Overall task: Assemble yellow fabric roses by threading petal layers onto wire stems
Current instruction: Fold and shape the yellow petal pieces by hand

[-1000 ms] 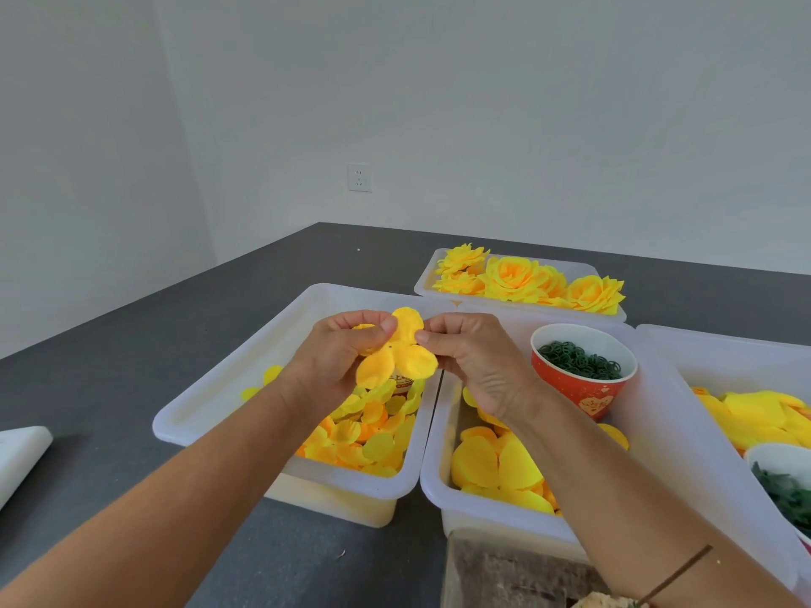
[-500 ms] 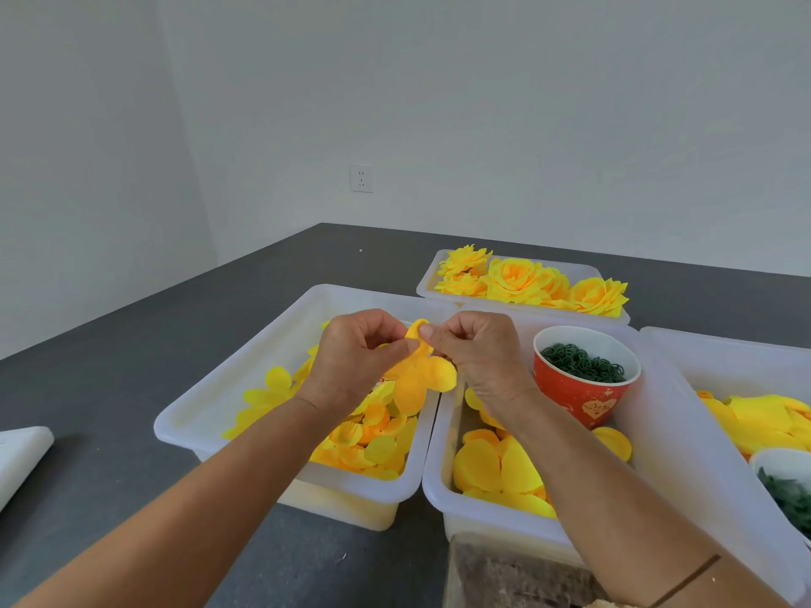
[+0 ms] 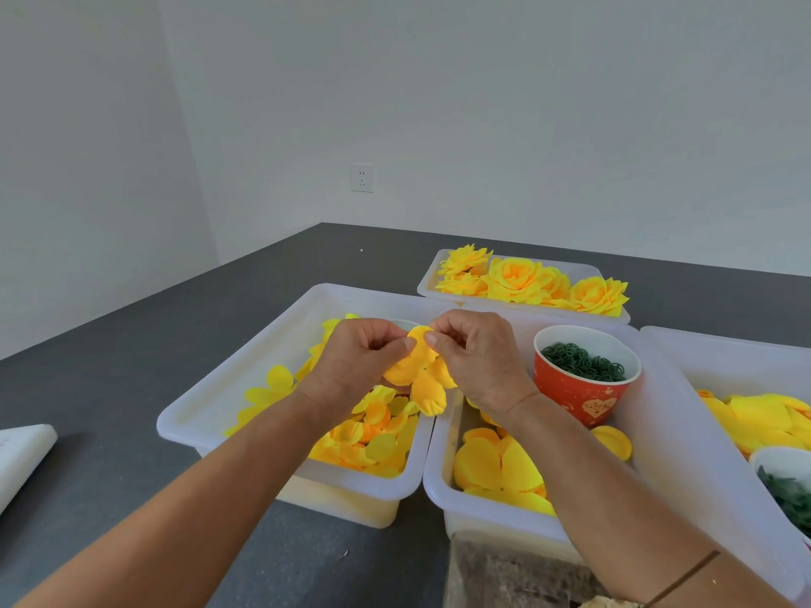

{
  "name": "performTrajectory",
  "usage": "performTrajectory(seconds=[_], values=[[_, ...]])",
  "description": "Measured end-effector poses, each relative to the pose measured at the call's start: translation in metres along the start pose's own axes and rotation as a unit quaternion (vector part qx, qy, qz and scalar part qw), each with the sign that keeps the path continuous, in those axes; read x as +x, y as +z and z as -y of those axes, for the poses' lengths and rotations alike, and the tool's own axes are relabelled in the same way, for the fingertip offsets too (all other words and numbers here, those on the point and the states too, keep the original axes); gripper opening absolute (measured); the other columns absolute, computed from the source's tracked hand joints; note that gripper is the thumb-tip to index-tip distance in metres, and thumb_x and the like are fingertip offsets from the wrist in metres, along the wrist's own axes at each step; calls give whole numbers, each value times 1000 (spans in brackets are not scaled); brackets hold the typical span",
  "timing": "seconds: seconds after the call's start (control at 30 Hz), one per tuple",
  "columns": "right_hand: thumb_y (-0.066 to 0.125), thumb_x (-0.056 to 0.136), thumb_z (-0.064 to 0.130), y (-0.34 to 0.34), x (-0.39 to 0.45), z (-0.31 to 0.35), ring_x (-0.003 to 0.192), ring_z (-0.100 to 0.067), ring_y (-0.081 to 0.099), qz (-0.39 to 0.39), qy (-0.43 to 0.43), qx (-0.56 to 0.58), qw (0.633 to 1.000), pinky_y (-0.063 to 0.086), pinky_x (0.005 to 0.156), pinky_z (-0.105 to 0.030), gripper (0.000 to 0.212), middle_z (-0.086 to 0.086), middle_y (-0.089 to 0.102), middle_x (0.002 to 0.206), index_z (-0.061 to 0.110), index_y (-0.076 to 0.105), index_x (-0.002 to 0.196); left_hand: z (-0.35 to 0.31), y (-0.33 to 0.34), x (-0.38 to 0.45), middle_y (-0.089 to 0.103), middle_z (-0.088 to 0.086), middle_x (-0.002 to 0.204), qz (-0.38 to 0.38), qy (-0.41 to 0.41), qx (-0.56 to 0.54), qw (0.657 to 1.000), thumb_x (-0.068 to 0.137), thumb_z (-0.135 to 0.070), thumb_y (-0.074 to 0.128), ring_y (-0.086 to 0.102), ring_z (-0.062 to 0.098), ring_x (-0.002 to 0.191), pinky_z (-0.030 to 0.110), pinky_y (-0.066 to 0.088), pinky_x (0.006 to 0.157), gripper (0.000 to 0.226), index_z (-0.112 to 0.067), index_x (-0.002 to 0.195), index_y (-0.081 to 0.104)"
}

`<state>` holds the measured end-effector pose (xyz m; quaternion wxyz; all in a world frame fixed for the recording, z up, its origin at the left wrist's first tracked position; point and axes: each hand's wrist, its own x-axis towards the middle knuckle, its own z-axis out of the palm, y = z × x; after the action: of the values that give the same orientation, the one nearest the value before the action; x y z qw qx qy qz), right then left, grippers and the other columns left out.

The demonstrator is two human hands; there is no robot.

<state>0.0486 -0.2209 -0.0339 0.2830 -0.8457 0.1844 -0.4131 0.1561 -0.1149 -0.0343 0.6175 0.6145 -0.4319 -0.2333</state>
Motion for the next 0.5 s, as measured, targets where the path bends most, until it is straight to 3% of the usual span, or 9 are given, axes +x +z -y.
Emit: performTrajectory(seconds=[0.17,0.27,0.37,0.5], values=[[64,84,1,4,-2,1,61,-17,50,21,-6,18,1000,39,55,-22,11,-22,65,72,-7,68,80,5,0,3,52,-8,44,-55,43,80,994,76,0,72,46,4,37,14,38,38,29,-13,55,57],[69,81,5,3,-1,3,63,-6,57,3,7,52,999,45,61,-17,7,-8,69,74,0,73,83,7,0,4,51,-8,43,-66,64,83,992,74,-2,74,44,3,38,14,37,38,30,-14,54,56],[75,77,8,-1,-1,4,59,3,54,-9,16,79,997,43,60,-10,6,5,63,67,3,71,77,7,-1,4,53,-8,44,-57,72,67,994,75,-2,74,46,3,39,15,38,39,27,-10,56,56],[72,79,4,-2,-2,6,55,-2,50,-15,-1,49,999,42,55,-15,8,-4,63,64,-2,69,74,5,-1,1,51,-5,45,-38,68,30,997,81,-9,70,44,4,39,15,38,40,25,-7,60,58]])
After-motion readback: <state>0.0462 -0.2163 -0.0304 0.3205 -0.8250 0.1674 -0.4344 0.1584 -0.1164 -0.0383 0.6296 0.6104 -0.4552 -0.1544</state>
